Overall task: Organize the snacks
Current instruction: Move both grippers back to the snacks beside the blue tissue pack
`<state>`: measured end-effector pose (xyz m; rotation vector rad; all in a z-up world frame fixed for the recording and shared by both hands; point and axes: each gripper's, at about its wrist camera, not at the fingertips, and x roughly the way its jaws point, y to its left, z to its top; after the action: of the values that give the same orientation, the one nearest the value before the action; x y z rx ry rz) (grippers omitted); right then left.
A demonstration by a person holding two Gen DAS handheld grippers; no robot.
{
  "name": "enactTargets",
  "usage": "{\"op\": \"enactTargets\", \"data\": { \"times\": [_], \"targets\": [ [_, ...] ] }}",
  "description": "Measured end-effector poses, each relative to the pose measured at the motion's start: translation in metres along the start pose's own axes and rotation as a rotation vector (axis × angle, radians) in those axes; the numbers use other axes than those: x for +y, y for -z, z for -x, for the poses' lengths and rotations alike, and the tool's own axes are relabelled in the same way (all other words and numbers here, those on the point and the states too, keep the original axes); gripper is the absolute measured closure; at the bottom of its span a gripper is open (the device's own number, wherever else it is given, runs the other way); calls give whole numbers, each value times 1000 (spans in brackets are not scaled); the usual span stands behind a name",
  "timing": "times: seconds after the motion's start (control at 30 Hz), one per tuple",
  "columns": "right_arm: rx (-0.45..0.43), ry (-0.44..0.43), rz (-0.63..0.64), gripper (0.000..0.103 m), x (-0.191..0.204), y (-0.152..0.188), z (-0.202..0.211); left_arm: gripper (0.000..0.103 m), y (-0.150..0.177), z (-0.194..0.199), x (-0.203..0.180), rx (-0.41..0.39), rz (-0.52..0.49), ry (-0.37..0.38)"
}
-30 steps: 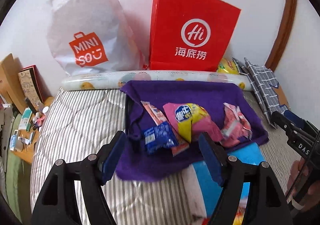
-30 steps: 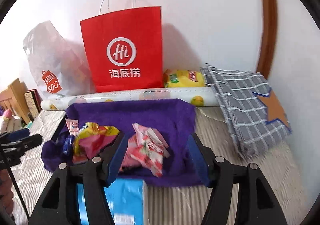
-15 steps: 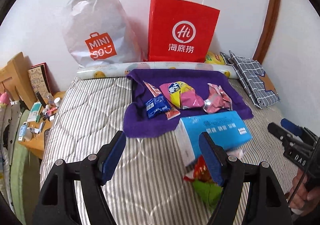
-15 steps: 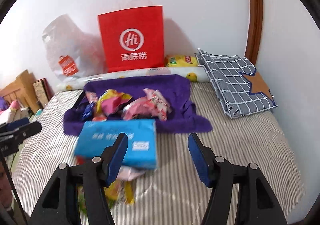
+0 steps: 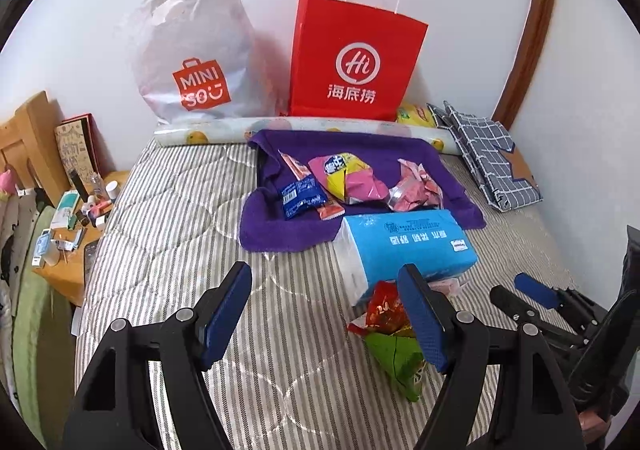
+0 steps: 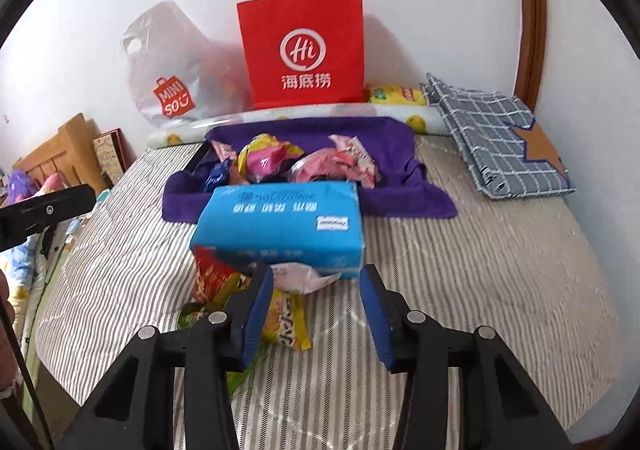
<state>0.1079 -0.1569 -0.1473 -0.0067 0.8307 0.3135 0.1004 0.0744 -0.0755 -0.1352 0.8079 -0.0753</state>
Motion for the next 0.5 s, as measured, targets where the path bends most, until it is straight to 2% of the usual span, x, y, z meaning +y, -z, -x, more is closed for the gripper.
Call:
{"op": "enactTargets", "data": {
  "times": [0.13, 0.23, 0.37, 0.5],
  "targets": [
    [32, -44, 35, 60, 11, 7, -10, 28, 0, -4, 2, 8, -2, 20],
    [60, -39, 83, 60, 21, 14, -21, 28, -1, -7, 5, 7, -1, 14],
    [103, -61, 72, 60, 20, 16, -38, 28, 1, -16, 13, 25, 20, 21],
    [153, -117, 39, 58, 16, 17, -54, 28, 3, -23, 19, 41, 17, 16]
  ]
}}
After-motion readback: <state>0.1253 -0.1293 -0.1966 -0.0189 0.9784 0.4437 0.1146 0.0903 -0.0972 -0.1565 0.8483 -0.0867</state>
